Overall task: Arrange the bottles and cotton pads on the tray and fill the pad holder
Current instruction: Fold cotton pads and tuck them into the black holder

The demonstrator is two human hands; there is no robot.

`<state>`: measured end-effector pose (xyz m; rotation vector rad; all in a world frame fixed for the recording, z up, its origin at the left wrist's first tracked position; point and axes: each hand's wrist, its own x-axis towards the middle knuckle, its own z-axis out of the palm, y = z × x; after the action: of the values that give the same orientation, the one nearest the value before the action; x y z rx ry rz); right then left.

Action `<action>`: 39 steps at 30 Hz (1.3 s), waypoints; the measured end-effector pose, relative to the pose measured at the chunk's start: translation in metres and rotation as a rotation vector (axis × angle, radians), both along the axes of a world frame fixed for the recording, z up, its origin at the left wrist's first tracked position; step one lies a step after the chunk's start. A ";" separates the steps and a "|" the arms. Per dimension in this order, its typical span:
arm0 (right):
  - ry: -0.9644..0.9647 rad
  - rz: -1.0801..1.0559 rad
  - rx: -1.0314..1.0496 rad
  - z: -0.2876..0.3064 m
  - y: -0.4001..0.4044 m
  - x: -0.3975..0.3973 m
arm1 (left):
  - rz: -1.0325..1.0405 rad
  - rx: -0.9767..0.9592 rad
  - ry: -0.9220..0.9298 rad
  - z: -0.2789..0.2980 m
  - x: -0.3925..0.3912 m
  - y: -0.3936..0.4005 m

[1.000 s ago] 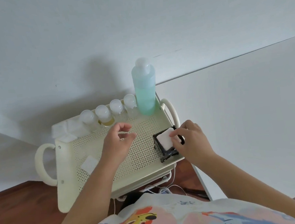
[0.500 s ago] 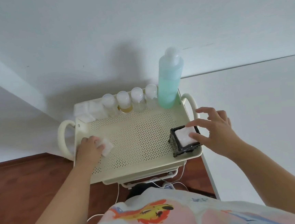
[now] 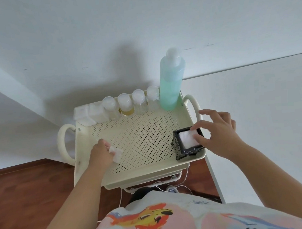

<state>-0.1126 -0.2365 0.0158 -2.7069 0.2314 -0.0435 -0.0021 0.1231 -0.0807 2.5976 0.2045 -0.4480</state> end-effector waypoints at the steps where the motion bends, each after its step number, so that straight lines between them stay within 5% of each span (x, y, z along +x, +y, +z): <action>1: -0.003 0.009 0.025 0.001 -0.003 -0.001 | 0.036 -0.068 0.036 0.004 0.000 -0.004; 7: 0.202 0.084 0.062 0.001 -0.018 -0.005 | 0.131 -0.783 0.194 0.056 -0.005 -0.064; 10: 0.257 0.100 0.020 -0.005 -0.020 -0.006 | 0.006 -0.955 0.247 0.079 -0.011 -0.101; 20: 0.170 0.101 -0.049 -0.012 -0.018 -0.006 | -0.544 -0.630 0.111 0.113 -0.018 -0.179; 31: 0.171 0.103 -0.050 -0.014 -0.018 -0.006 | -0.255 -0.692 0.033 0.107 -0.052 -0.188; 39: 0.179 0.115 -0.026 -0.010 -0.020 -0.006 | -0.292 -0.567 -0.107 0.099 -0.070 -0.187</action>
<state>-0.1188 -0.2568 0.0058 -2.7464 0.1277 0.2320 -0.0719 -0.0640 0.0182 2.0831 -0.3031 -0.3954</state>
